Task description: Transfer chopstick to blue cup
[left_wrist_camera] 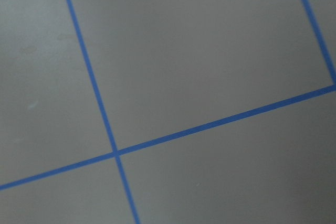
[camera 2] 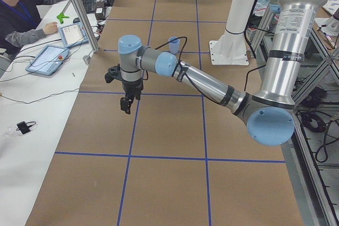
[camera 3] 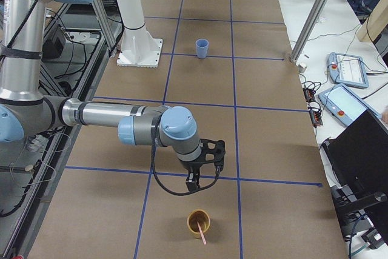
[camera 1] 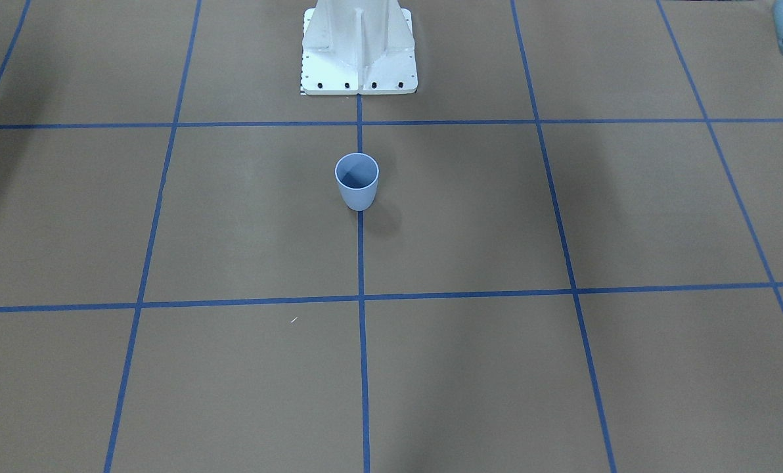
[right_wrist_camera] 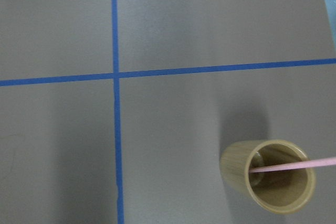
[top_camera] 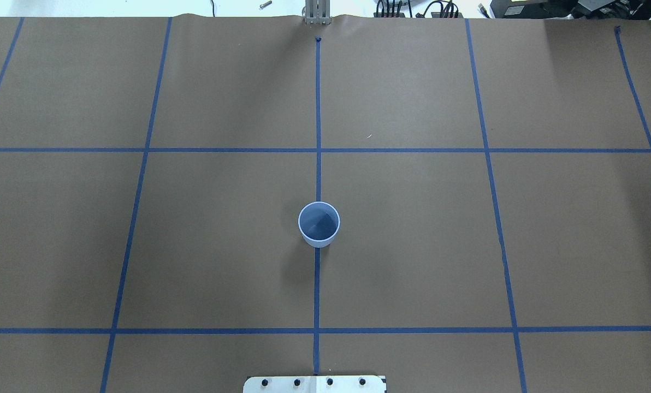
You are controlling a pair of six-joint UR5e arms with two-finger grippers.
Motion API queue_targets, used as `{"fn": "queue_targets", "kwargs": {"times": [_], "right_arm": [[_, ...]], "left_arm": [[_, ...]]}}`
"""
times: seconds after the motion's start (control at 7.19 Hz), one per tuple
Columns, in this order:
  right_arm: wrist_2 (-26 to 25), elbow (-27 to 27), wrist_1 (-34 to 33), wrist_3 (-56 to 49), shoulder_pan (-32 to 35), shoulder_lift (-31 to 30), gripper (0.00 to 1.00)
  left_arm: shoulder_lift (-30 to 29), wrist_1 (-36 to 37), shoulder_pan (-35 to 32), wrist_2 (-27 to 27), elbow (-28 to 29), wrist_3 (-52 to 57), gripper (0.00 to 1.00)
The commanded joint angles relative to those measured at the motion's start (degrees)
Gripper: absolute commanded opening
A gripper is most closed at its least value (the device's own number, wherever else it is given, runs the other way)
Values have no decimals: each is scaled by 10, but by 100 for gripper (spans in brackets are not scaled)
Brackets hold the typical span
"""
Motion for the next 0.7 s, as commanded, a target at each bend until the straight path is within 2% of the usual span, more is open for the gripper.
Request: {"fn": "queue_targets", "kwargs": {"times": [0.0,0.14,0.28,0.42,0.56], "right_arm": [[-12,-49,17,0,38,11,100],[-11,-66,20,75,44,18,100],[-14,-73,54,165,44,18,100],[-48,-105,106,199,44,16,100],[-56,-148,150,200,44,17,100]], "left_arm": [[39,-50,-7,-1,5,14,99],[38,-50,-7,-1,5,14,99],[39,-47,-7,-1,8,14,99],[56,-49,-7,-2,6,14,99],[62,-51,-7,-37,3,14,99]]}}
